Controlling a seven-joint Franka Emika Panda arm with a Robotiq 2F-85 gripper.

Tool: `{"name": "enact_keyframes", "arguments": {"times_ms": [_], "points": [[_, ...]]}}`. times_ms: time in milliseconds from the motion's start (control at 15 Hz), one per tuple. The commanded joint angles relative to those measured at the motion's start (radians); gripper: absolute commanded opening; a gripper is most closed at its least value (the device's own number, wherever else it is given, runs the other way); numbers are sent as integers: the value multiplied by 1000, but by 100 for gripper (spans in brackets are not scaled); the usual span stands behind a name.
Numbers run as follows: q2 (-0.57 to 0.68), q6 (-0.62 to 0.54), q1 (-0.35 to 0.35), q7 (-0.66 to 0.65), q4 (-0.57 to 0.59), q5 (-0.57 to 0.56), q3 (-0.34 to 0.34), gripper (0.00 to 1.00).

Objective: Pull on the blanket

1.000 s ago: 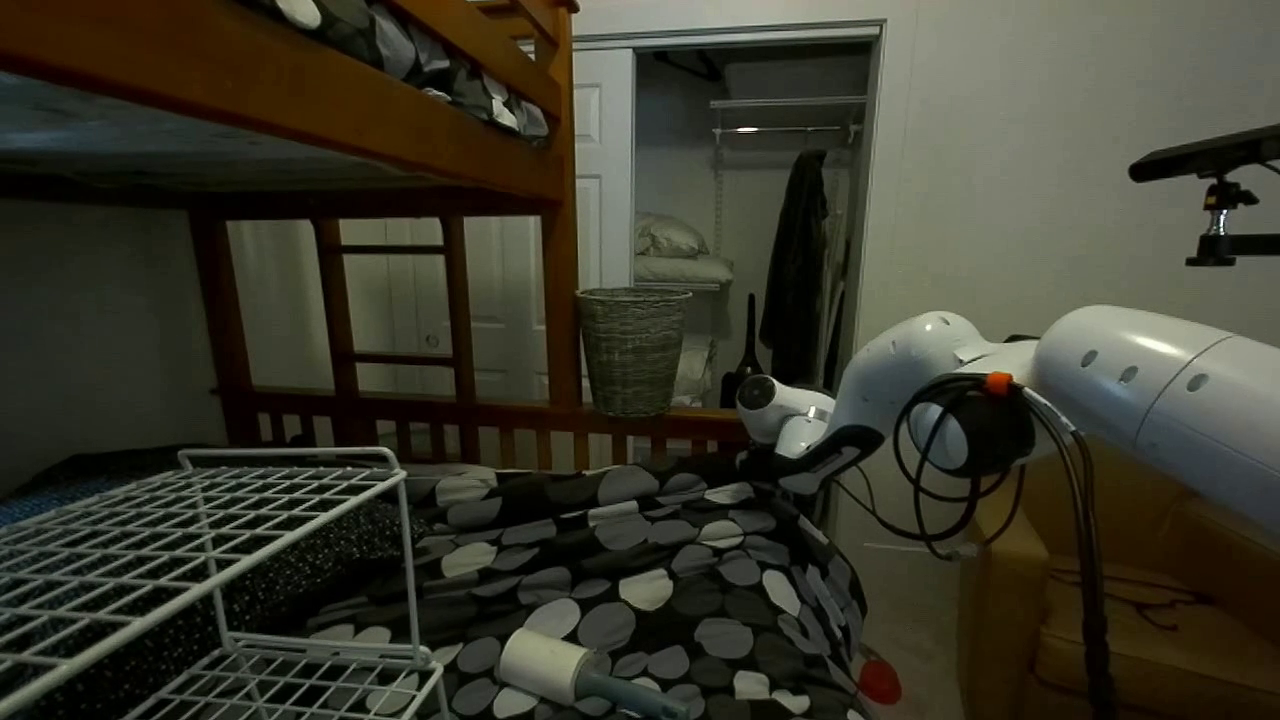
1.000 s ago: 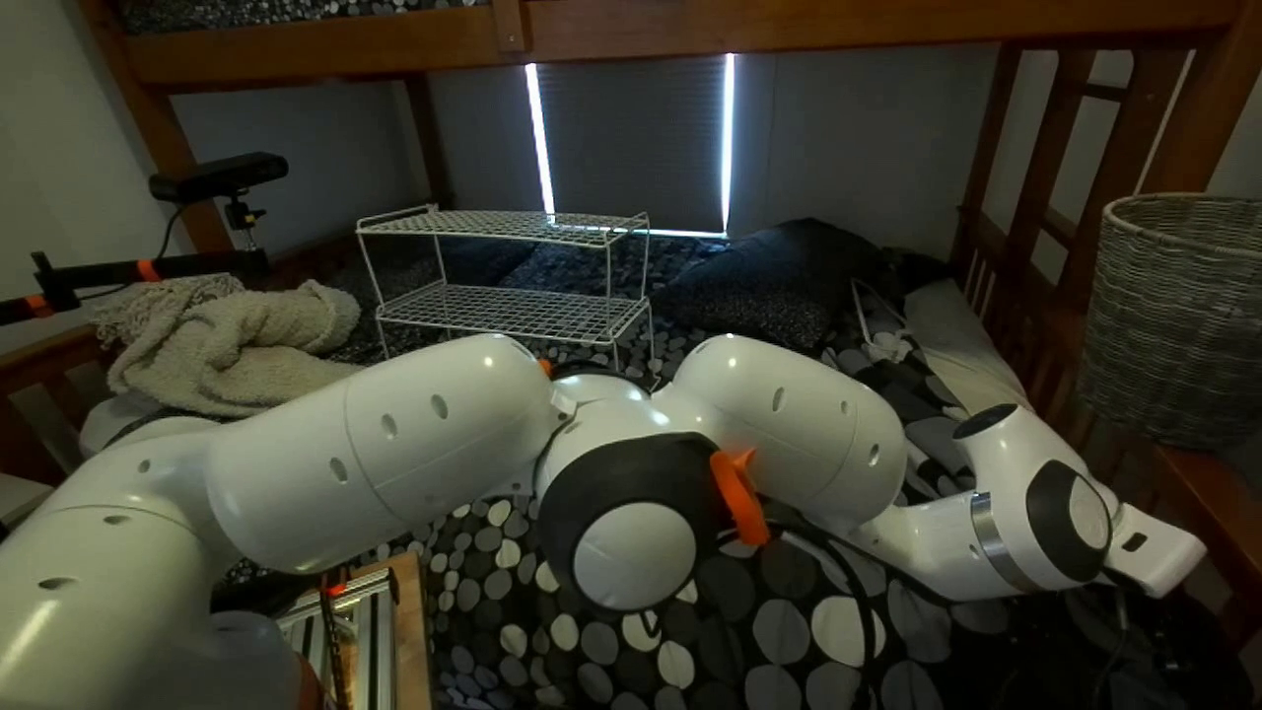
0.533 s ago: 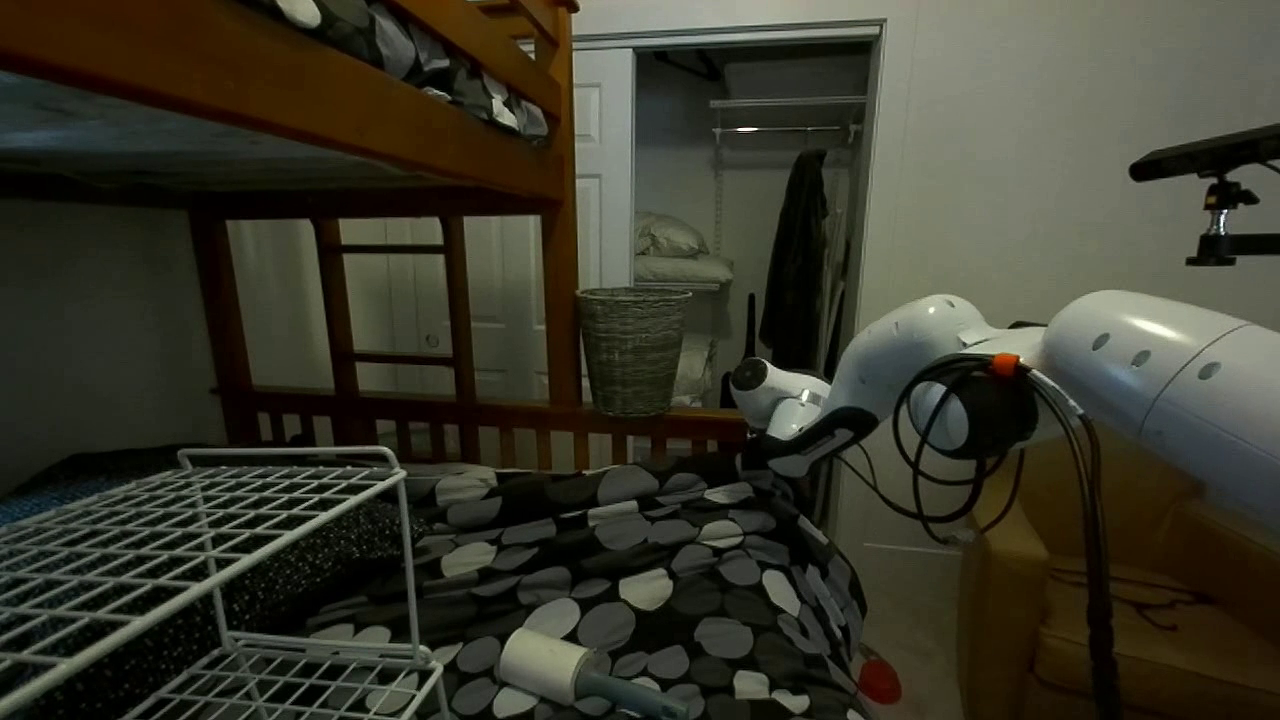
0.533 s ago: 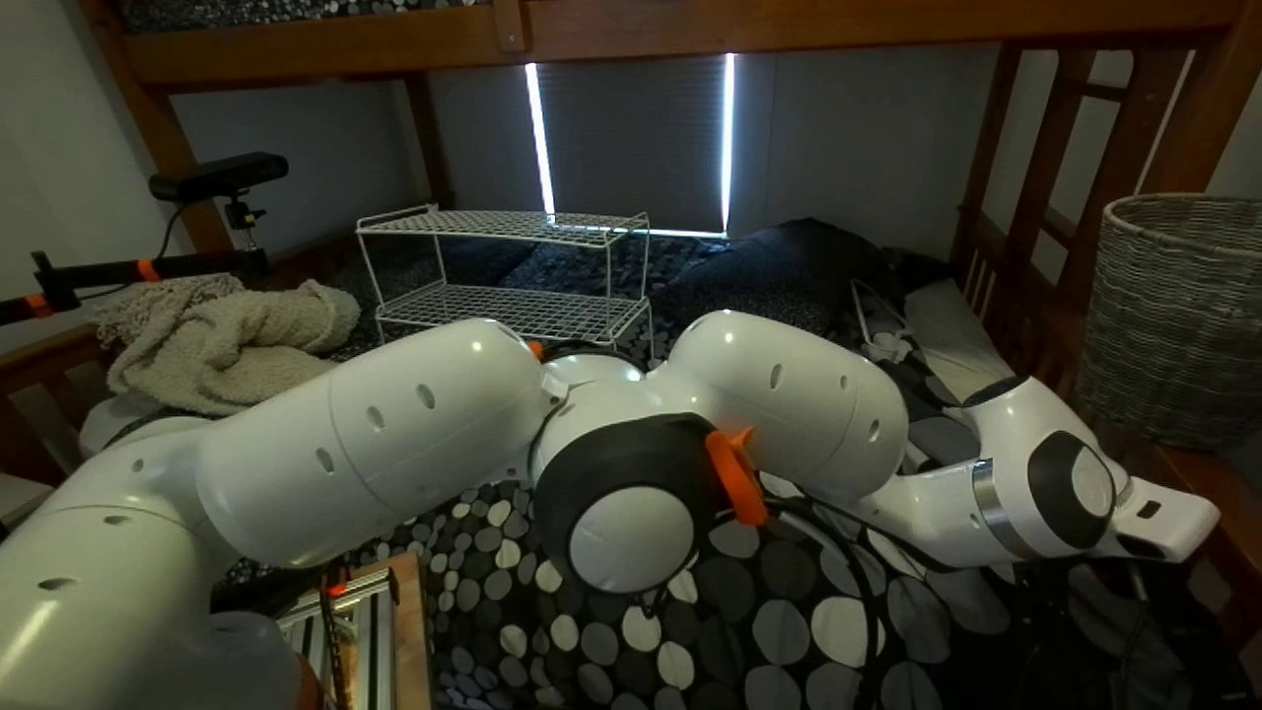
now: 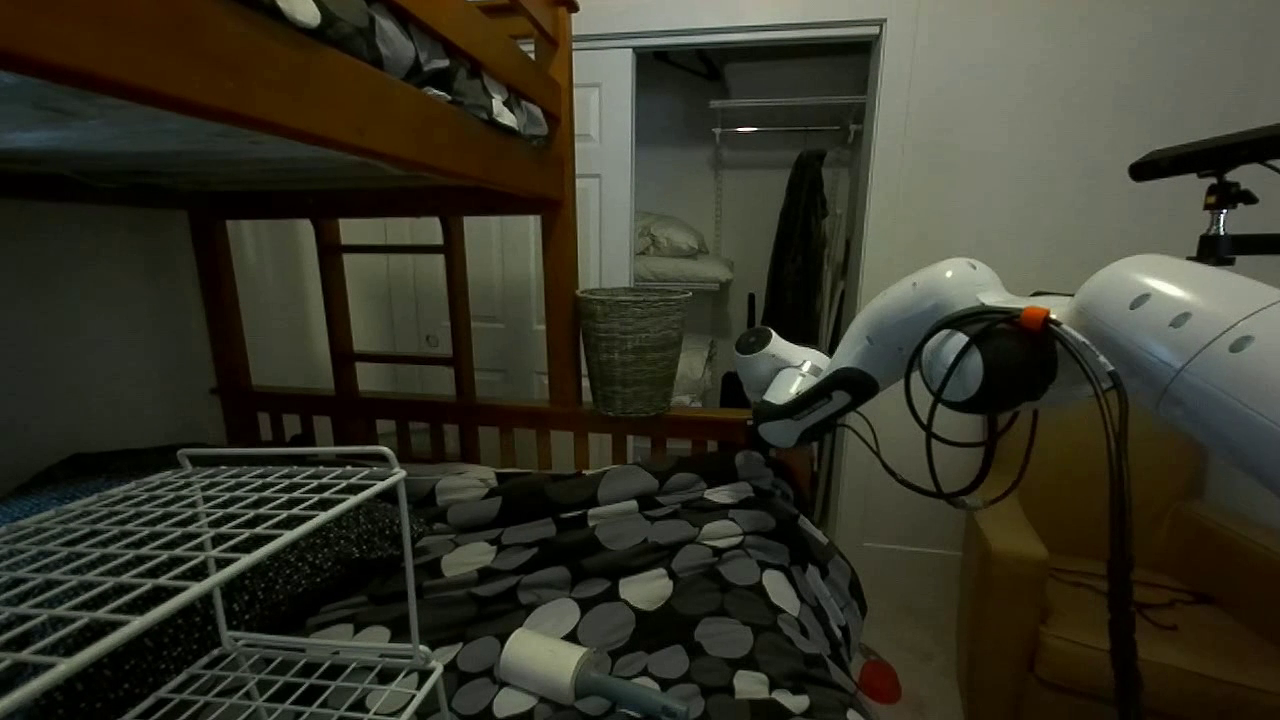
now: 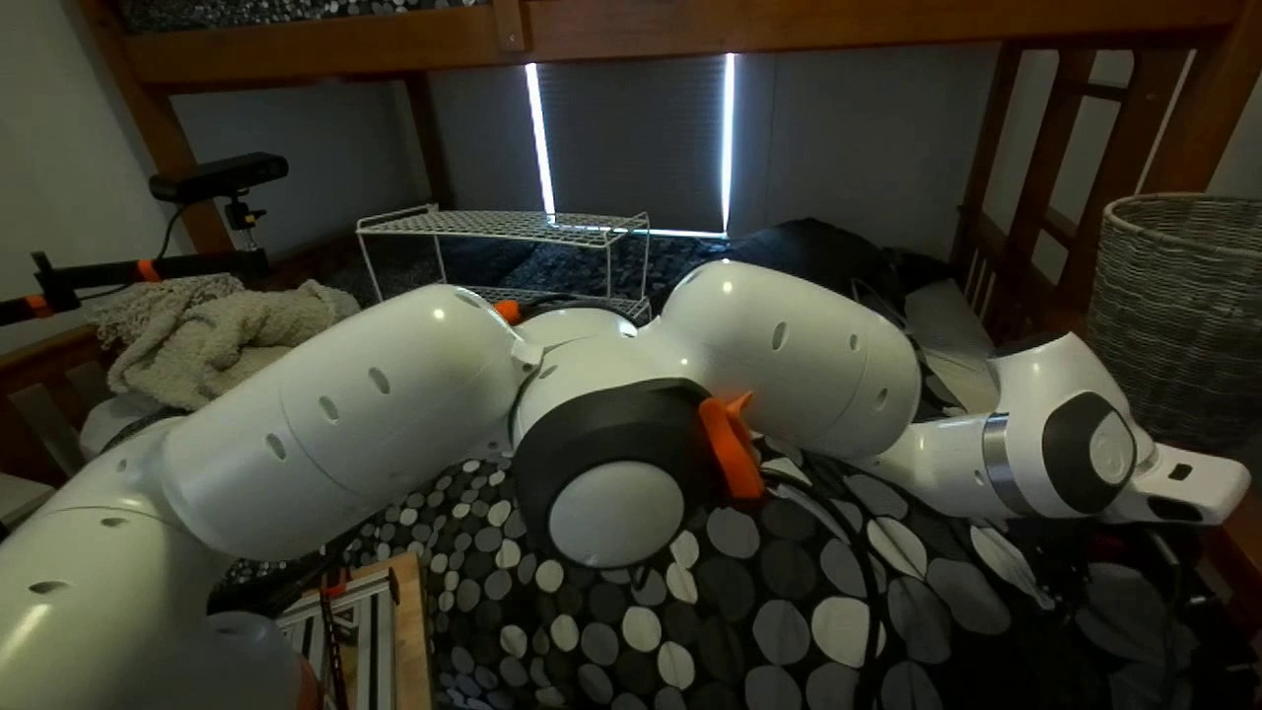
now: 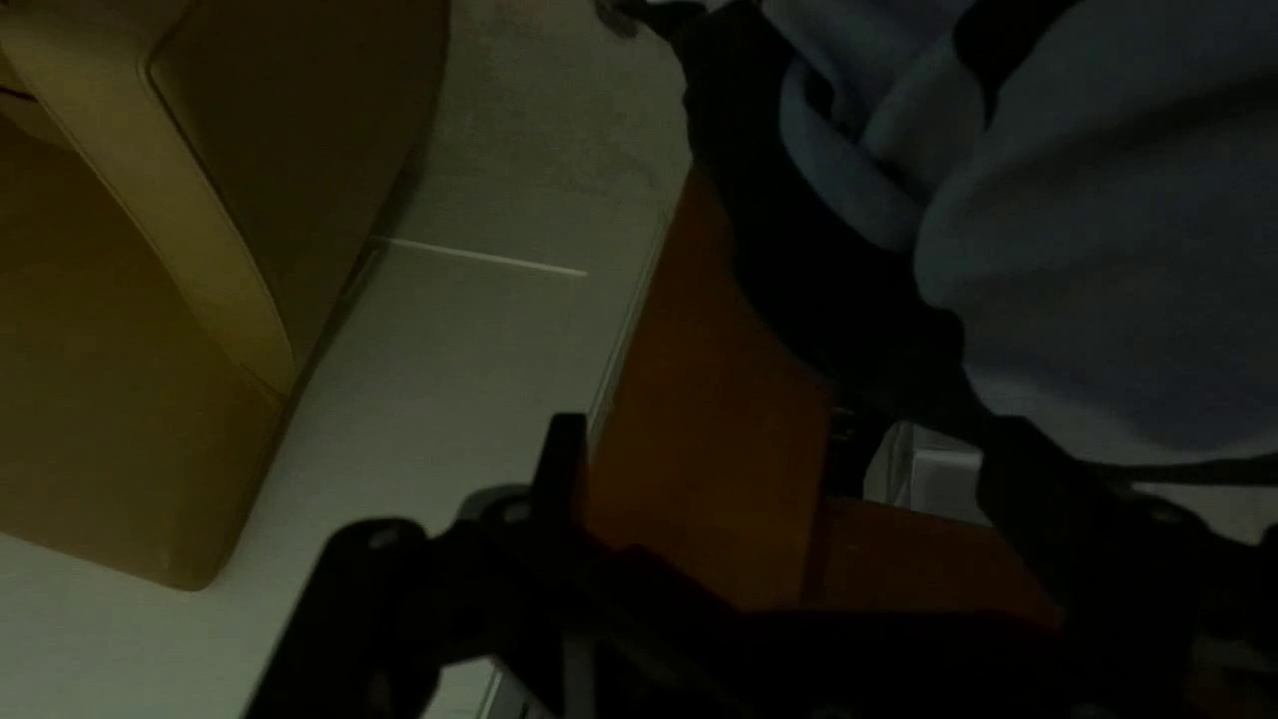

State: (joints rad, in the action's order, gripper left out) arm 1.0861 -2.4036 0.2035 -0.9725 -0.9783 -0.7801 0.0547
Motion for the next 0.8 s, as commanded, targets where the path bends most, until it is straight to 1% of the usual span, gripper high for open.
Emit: {"name": "enact_keyframes", "arguments": {"times_ms": [0, 67, 267, 467, 600, 733], "points": [[-121, 78, -13, 156, -143, 143, 24, 100], [-144, 101, -9, 211, -162, 190, 16, 100], [-216, 172, -37, 328, -216, 330, 57, 100], [-284, 234, -81, 361, -261, 399, 117, 100], [-335, 254, -100, 376, -298, 426, 136, 100], [-387, 263, -125, 363, -339, 438, 152, 100]]}}
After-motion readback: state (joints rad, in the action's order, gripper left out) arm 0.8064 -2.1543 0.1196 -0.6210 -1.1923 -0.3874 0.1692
